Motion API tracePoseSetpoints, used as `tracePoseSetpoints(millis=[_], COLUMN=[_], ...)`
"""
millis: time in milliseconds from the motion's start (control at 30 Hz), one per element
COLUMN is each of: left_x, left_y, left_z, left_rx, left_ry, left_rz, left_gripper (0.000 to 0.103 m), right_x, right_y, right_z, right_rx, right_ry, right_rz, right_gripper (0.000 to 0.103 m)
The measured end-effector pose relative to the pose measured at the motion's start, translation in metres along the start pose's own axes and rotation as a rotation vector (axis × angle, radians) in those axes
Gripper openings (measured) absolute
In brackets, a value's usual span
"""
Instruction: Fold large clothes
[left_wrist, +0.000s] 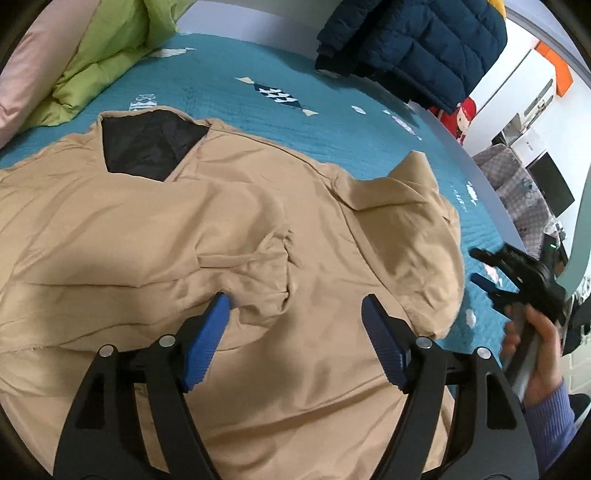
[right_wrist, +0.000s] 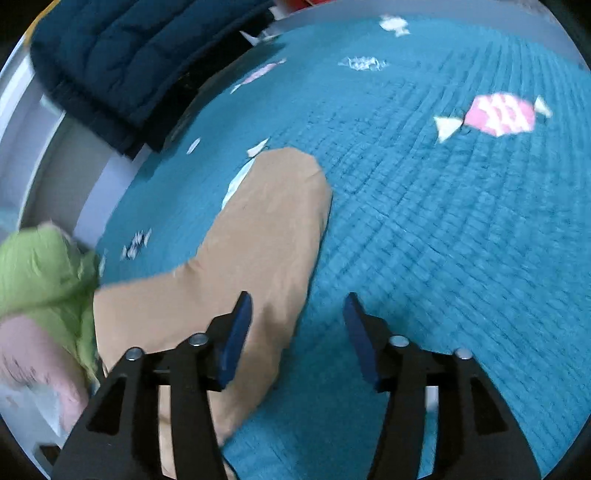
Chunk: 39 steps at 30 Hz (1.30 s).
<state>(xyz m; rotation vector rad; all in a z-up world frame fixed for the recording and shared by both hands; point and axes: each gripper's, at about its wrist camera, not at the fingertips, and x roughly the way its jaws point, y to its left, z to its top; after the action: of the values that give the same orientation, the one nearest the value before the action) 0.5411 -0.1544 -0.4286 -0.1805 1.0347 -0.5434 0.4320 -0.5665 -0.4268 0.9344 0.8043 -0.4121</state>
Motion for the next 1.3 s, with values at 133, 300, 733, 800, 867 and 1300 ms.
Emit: tracePoseSetpoints(millis=[133,300,733,800,867,1300], left_x=[-0.006,-0.021,-0.109,-0.123,-0.138,-0.209], left_y=[0.000,0.008,0.106,0.122,0.141,0.210], left_z=[-0.003,-0.008,-0.015,-0.016,-0.017,-0.033], left_rx=[0.011,0.017,-0.170,-0.208,-0.269,-0.405], left_ry=[-0.002,0.002,-0.113,-0.130,-0.145,-0.186], left_rz=[0.019,0.010,0.194,0.224,0.270,0.357], left_gripper=[0.079,0.079,0.081,0.081,0.081,0.081], right_x=[0.028,0.046,-0.122,-0.135,-0.142,0.008], right_y=[-0.001,-0.007,0.162,0.196,0.231,0.333], right_z=[0.017,0.029,-0.009,-0.040,-0.079,-0.344], right_rx=[0.028,0.076,-0.454,-0.549,-0.657,-1.086], right_ry=[0.036,0.067,-0.377,-0.392,-0.391,0.026], right_rz=[0.011,0.086,0.251,0.302,0.339,0.251], right_gripper=[0.053,0.010,0.007,0.007,0.008,0.008])
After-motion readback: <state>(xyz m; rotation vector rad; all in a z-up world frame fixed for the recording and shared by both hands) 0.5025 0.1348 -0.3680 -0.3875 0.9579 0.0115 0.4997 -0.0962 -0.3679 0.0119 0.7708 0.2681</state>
